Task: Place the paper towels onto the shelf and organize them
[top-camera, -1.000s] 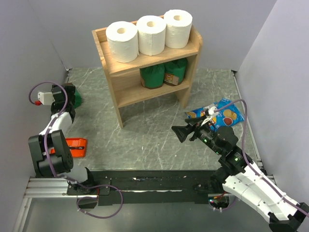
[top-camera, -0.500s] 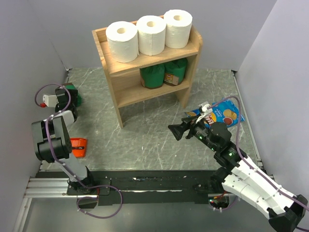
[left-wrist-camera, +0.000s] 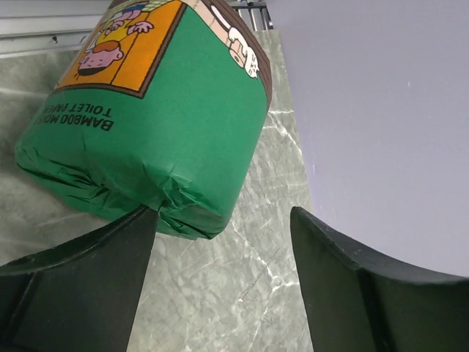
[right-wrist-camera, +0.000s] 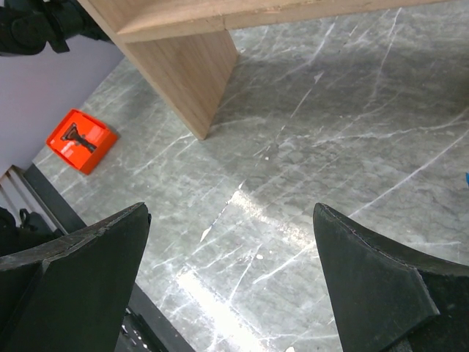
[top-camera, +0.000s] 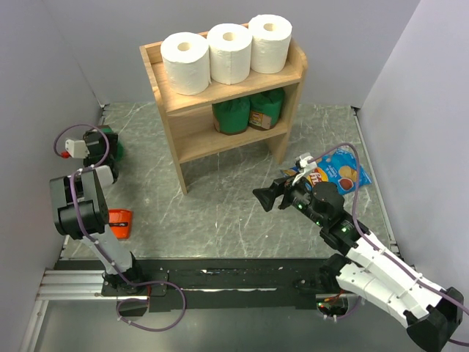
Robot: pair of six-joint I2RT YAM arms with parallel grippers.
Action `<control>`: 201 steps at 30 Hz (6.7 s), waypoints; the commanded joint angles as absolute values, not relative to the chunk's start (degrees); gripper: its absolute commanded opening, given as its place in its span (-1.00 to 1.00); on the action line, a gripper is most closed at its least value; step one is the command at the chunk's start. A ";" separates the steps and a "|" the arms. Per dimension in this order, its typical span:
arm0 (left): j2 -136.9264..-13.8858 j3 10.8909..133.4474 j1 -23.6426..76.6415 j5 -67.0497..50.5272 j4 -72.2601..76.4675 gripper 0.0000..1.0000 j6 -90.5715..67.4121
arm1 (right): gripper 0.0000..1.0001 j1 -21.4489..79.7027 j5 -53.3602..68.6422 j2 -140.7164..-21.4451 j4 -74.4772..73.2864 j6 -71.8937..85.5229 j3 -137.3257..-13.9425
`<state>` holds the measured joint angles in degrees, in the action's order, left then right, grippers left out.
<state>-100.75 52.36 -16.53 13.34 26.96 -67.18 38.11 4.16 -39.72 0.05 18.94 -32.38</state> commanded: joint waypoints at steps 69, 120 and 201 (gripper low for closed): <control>-99.21 74.96 -14.16 16.69 -12.66 0.89 -32.88 | 0.99 38.23 -1.40 -20.91 -12.57 16.88 -36.82; -110.31 90.70 -10.12 21.05 -22.76 0.92 -10.74 | 0.99 38.23 -1.75 -29.89 -5.88 11.34 -37.97; -111.98 57.12 -5.19 29.88 39.64 0.14 64.25 | 0.99 38.32 1.23 -30.50 -6.68 10.37 -35.77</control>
<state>-111.53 54.72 -6.42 26.94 36.60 62.13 38.11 1.15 -30.98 -8.58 10.96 -35.24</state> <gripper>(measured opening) 0.586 0.994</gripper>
